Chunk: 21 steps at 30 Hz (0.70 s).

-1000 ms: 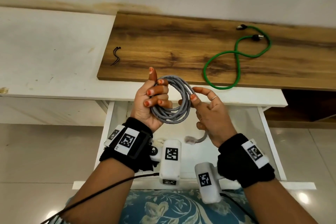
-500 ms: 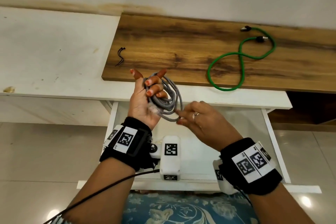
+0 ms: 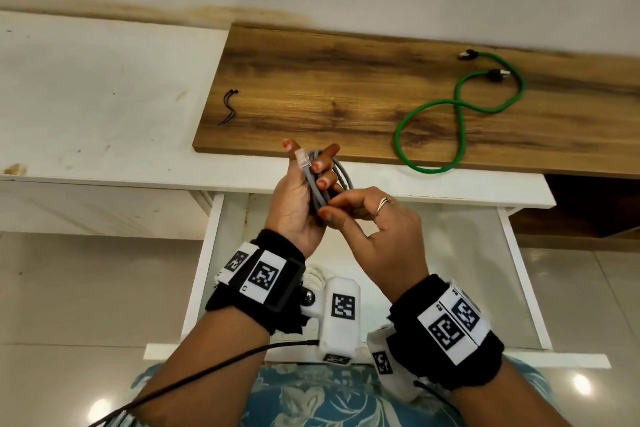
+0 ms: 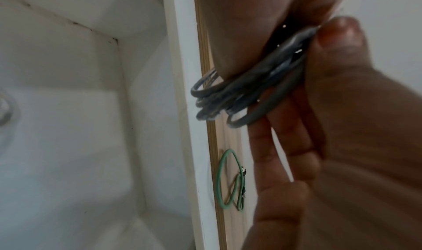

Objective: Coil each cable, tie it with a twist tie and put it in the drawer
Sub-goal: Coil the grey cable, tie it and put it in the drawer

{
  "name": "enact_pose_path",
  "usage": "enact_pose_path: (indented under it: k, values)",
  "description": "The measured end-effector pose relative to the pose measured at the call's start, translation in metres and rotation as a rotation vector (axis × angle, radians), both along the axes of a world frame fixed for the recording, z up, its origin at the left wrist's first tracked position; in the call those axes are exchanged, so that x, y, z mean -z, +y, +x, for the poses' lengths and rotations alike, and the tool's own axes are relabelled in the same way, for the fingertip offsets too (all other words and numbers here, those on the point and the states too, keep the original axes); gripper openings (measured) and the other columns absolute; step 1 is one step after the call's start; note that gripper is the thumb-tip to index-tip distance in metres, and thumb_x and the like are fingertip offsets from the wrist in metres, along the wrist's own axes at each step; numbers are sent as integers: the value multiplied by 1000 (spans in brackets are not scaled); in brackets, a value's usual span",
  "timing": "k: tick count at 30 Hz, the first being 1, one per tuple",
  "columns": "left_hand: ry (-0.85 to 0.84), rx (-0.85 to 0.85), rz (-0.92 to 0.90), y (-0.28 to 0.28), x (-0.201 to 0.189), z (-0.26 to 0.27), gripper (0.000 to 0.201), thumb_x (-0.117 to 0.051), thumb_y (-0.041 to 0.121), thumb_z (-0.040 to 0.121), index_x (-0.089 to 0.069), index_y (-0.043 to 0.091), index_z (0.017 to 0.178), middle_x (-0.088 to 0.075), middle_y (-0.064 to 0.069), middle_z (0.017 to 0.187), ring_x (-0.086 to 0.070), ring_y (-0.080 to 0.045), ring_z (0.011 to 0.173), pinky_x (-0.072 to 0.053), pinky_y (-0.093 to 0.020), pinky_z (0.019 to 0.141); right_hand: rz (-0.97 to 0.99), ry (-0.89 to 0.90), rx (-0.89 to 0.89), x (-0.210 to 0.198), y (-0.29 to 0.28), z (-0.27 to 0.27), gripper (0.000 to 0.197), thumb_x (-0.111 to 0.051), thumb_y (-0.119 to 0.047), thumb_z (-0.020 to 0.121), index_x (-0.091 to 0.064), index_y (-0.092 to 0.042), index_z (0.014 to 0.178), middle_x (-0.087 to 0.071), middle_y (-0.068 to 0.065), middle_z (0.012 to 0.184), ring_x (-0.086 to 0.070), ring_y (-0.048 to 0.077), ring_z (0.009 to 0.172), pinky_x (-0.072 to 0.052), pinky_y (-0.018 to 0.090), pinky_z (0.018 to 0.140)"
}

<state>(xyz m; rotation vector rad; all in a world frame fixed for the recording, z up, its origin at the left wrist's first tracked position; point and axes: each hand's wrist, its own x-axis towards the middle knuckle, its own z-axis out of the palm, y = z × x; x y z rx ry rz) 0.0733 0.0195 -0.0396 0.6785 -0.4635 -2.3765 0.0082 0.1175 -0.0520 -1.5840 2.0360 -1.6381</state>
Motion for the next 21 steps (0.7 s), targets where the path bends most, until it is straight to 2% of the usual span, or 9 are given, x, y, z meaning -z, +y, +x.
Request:
enact_pose_path:
  k: [4, 6, 8, 10, 14, 15, 17, 19, 21]
  values:
    - [-89, 40, -102, 12, 0, -7, 68, -29, 59, 94, -56, 0, 116, -44, 11, 56, -46, -2, 52, -43, -24, 74, -10, -249, 64, -4, -1, -2, 8, -74, -19, 77, -70, -20, 84, -69, -8, 76, -65, 3, 67, -52, 16, 65]
    - [-108, 75, -113, 17, 1, -8, 74, -30, 64, 88, -57, 1, 115, -44, 10, 59, -48, -4, 58, -48, -29, 77, 4, -296, 69, -6, -1, -4, 8, -75, -24, 75, -71, -22, 82, -68, -8, 75, -66, 5, 68, -54, 22, 65]
    - [-101, 97, -130, 19, 0, -7, 81, -36, 67, 75, -57, 0, 117, -43, 9, 61, -48, -5, 61, -47, -32, 83, 18, -365, 51, -7, 0, -6, 10, -78, -24, 73, -74, -20, 80, -69, -5, 75, -67, 10, 71, -57, 31, 67]
    - [-102, 100, -142, 19, -1, -6, 78, -44, 63, 71, -58, 0, 116, -44, 10, 60, -50, -3, 58, -47, -36, 87, 30, -418, 48, -8, 2, -5, 10, -80, -22, 72, -74, -19, 79, -71, -4, 76, -68, 11, 71, -58, 35, 68]
    - [-55, 80, -65, 11, 1, -6, 49, -56, 45, 81, -61, 4, 108, -39, 9, 55, -44, -1, 49, -45, -25, 70, 69, -363, -26, -11, 2, -5, 17, -81, -25, 68, -70, -27, 81, -69, -8, 81, -66, 9, 76, -57, 34, 72]
    - [-15, 67, -18, 7, 2, -5, 43, -54, 41, 85, -61, 4, 106, -39, 9, 53, -42, -1, 45, -45, -19, 62, 97, -323, -81, -10, 3, -9, 24, -82, -26, 67, -67, -26, 85, -66, -8, 86, -64, 8, 81, -56, 31, 77]
    - [100, 46, 78, -2, 3, 0, 37, -47, 36, 93, -59, 3, 105, -41, 9, 49, -42, -1, 40, -42, -12, 49, 197, -88, -163, -4, 4, -21, 41, -80, -37, 68, -63, -20, 100, -61, -7, 102, -59, 5, 97, -46, 26, 93]
    - [209, 54, 150, -9, 3, 5, 39, -42, 35, 96, -58, 1, 106, -44, 9, 47, -44, -1, 37, -39, -9, 46, 296, 194, -194, 3, 5, -30, 51, -65, -50, 77, -59, -18, 116, -59, -6, 120, -50, 7, 115, -25, 34, 112]
    - [298, 77, 205, -12, 4, 8, 41, -41, 36, 96, -57, 0, 107, -47, 7, 48, -47, -1, 37, -41, -10, 45, 337, 371, -162, 6, 5, -32, 52, -54, -54, 82, -57, -20, 122, -60, -5, 126, -45, 9, 124, -10, 43, 116]
